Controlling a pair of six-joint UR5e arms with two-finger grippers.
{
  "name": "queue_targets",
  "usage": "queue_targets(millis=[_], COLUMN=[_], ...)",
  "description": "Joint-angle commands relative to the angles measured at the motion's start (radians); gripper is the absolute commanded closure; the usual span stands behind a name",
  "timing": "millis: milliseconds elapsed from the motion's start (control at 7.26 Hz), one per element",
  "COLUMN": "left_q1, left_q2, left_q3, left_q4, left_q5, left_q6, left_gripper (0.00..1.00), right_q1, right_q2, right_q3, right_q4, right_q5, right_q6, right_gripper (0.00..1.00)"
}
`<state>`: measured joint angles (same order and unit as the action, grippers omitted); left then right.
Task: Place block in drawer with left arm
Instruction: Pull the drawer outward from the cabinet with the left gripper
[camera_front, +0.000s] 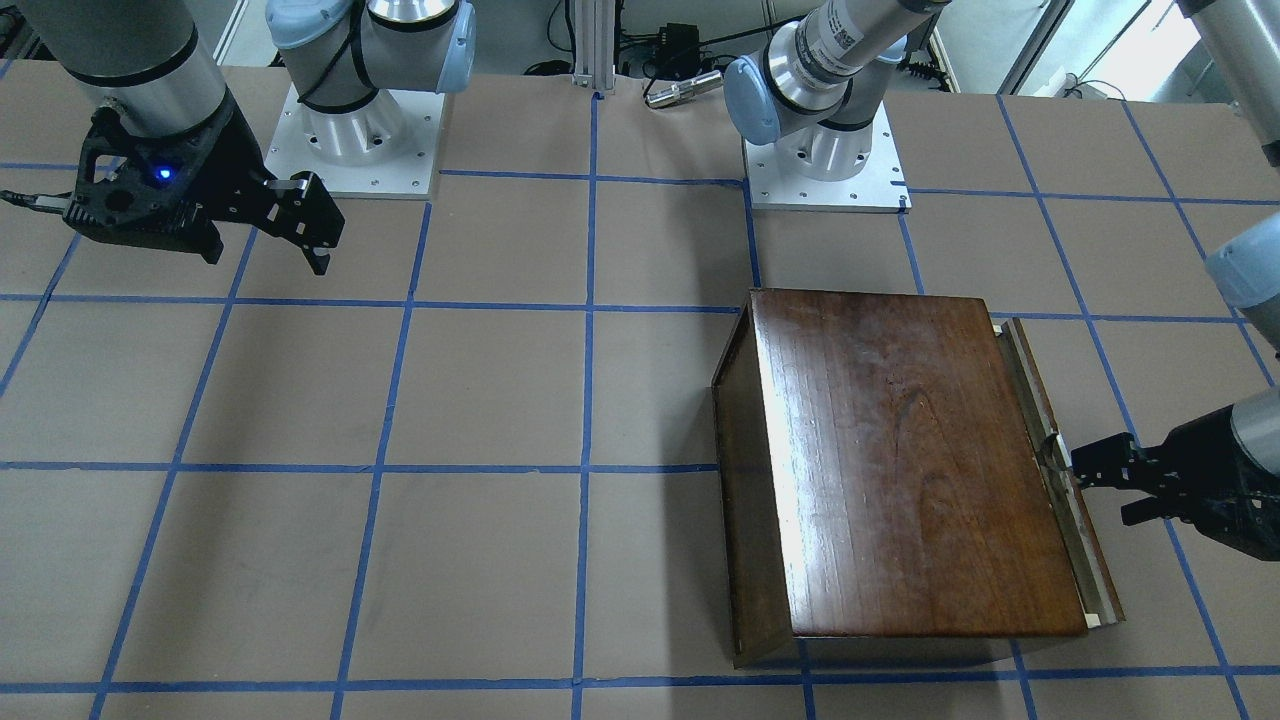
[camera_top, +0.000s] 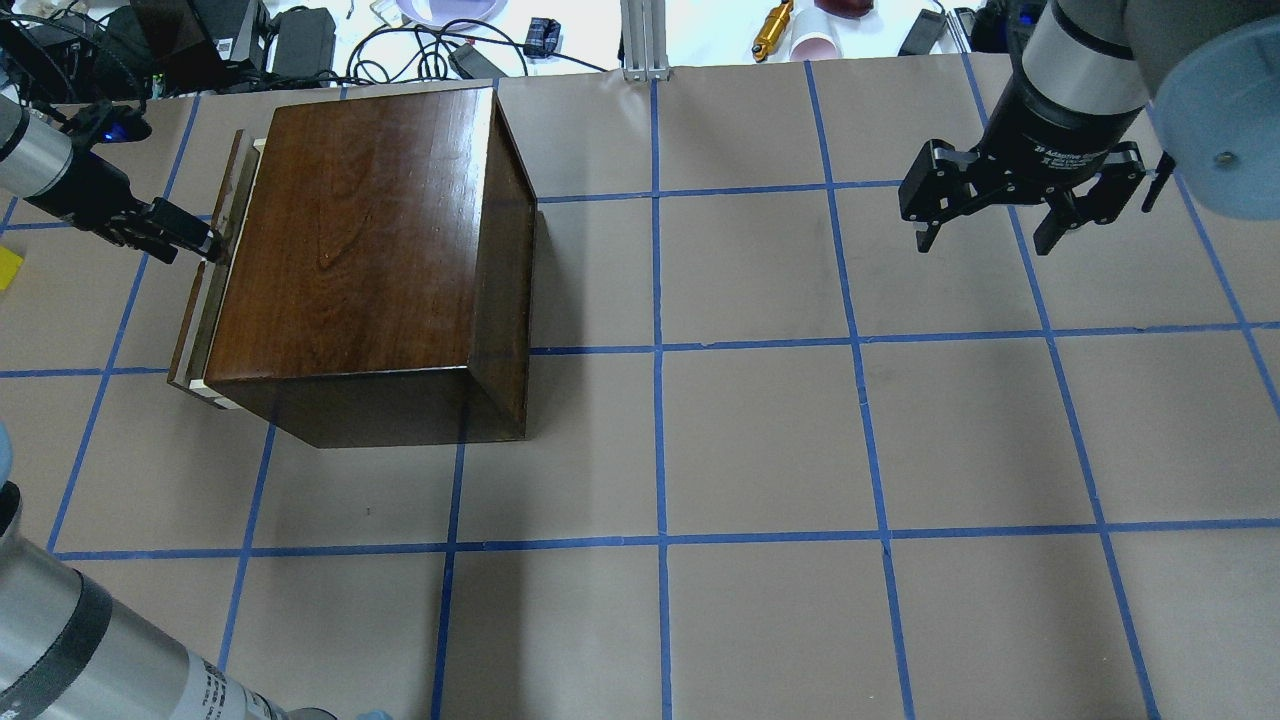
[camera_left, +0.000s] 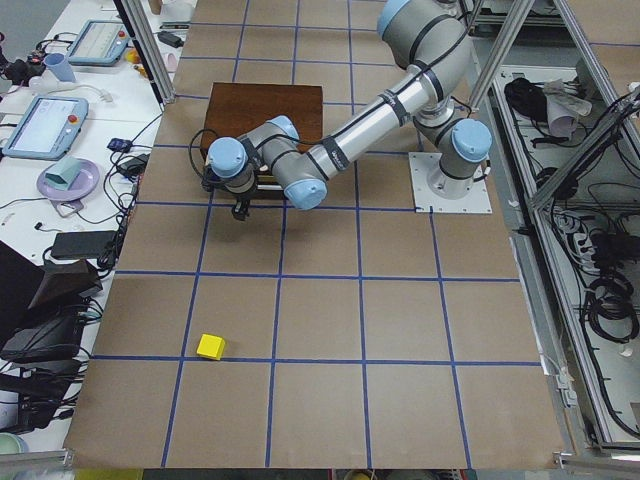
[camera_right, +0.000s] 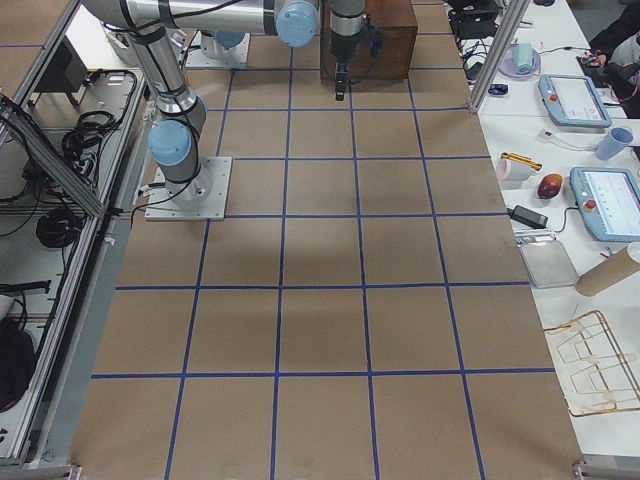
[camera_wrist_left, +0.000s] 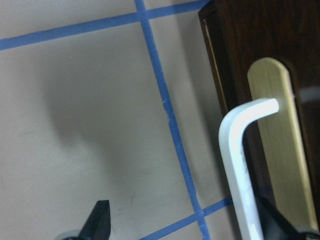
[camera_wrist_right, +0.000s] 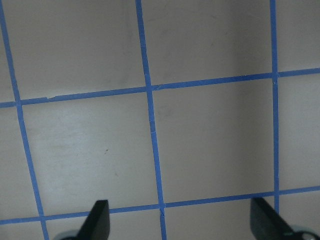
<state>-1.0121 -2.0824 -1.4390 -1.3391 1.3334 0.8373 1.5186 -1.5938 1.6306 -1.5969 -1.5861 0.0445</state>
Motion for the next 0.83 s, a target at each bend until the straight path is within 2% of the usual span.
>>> queue_targets(millis=[0, 689], left_q1=[0.001, 0.015], left_q2=[-0.002, -0.025], left_q3=[0.012, 0.052], left_q4=[0.000, -0.002], left_q5=[0.006, 0.033], left_q6=[0.002, 0.031], left_gripper=[0.00, 0.00], right_q1=[-0.002, 0.000], right_q2=[0.000, 0.000], right_q3=[0.000, 0.000], right_q4=[0.000, 0.000], right_q5=[0.000, 0.000], right_q6=[0.000, 0.000], right_gripper=[0.00, 0.00])
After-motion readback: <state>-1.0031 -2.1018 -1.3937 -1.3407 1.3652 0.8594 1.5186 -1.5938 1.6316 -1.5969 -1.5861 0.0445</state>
